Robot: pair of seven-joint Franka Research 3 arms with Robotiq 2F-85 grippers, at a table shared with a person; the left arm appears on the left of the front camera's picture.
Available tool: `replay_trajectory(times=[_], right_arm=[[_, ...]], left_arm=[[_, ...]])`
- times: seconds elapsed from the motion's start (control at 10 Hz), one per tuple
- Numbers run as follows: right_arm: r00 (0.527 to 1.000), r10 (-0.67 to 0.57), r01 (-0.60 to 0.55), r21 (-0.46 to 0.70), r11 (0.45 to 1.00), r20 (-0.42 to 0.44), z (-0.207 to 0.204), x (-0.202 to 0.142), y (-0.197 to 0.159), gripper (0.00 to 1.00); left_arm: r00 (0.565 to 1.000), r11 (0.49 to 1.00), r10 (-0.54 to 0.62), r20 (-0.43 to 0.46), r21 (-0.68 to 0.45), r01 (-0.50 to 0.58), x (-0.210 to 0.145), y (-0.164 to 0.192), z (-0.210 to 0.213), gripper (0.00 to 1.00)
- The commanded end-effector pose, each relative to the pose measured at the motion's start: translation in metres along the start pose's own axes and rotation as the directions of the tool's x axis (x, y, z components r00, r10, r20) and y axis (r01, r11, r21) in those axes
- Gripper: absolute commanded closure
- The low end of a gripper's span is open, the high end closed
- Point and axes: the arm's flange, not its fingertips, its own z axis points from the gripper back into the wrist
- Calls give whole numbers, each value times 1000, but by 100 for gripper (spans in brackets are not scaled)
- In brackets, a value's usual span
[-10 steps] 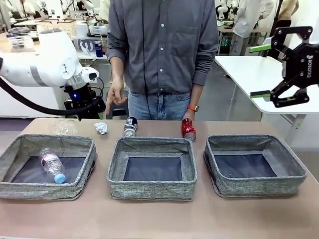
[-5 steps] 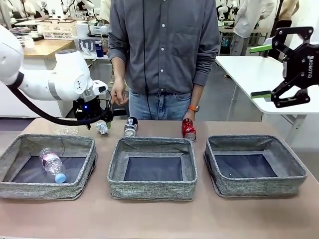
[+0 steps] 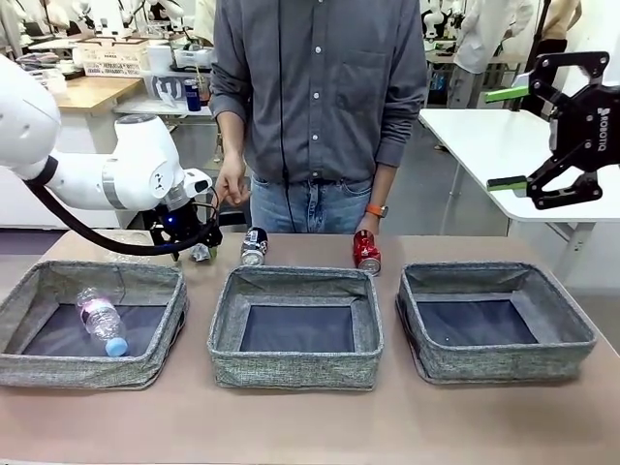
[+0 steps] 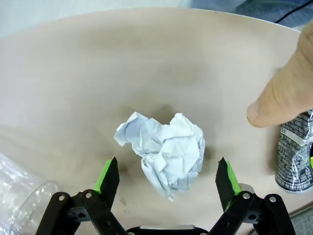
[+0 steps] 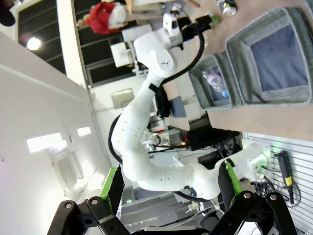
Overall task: Sort the waste into the appropriate baskets.
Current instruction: Pick up the waste item pointed out by the person.
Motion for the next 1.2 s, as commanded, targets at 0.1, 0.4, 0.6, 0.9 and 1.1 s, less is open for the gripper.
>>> replay_trajectory(times=[0.1, 0.4, 0.6, 0.9, 1.1], right_arm=[[1000, 1, -1, 20, 1000, -3, -2, -1, 1, 0], [1000, 1, -1, 20, 1000, -3, -2, -1, 1, 0], [1000, 1, -1, 20, 1000, -3, -2, -1, 1, 0], [1000, 1, -1, 20, 1000, -3, -2, -1, 1, 0], [1000, 1, -1, 20, 1000, -3, -2, -1, 1, 0]], left_arm=[[999, 999, -25, 21, 22, 24, 6, 0, 0, 0], [998, 999, -49, 32, 22, 48, 7, 2, -1, 100], [997, 998, -64, 34, 22, 63, 7, 2, 0, 100], [997, 997, -71, 25, 33, 70, 4, 7, 0, 100], [998, 997, -60, 20, 43, 59, 1, 14, 6, 100]])
